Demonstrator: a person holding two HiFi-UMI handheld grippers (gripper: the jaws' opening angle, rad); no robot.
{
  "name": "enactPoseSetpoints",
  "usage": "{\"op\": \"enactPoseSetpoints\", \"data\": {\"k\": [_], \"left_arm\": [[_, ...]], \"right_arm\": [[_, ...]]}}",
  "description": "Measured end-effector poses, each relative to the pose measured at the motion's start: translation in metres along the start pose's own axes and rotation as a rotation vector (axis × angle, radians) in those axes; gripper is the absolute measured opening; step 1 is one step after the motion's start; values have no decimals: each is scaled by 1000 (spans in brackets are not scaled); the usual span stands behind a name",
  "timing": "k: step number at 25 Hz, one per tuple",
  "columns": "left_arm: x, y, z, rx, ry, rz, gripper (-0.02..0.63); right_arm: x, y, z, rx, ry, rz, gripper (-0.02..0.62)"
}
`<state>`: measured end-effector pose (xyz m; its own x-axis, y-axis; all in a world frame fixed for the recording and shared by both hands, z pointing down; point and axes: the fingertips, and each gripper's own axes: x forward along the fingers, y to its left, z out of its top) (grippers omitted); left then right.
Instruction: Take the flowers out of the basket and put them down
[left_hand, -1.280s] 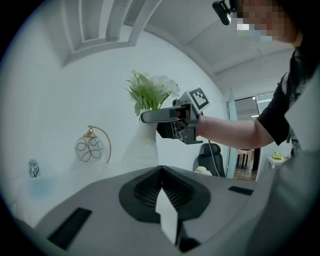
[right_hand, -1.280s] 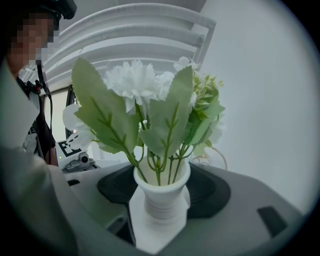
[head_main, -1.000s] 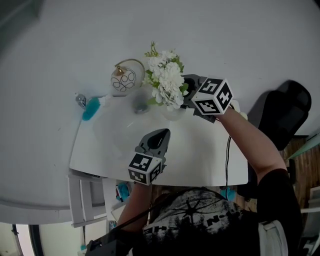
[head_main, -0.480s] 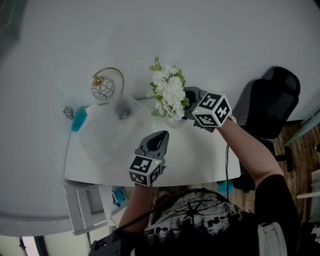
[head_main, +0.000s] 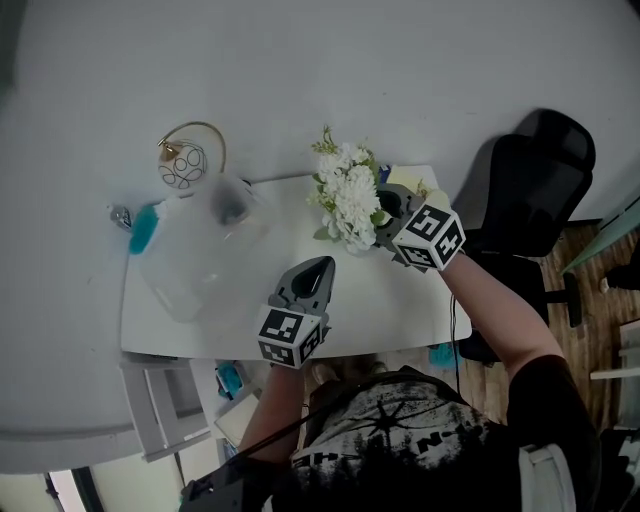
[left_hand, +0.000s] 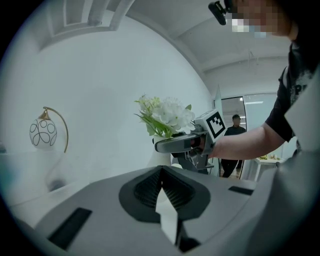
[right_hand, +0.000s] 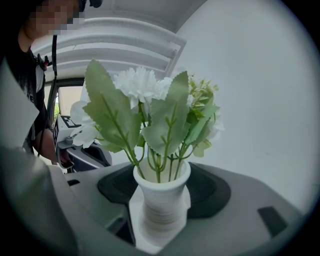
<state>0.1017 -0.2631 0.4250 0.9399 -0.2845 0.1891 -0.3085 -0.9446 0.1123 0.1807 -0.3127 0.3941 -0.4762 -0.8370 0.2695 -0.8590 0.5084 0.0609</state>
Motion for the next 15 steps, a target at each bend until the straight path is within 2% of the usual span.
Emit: {"op": "enactPoseSetpoints", "data": {"k": [6,15], "left_arm": [[6,-13,-22,-27,27,9,11],[7,-30,-68,-65,93,31,11]], "right_arm": [[-9,-1,-40,6,-22,-34,291],[-9,3,-111,67,-2,-46,291]]}}
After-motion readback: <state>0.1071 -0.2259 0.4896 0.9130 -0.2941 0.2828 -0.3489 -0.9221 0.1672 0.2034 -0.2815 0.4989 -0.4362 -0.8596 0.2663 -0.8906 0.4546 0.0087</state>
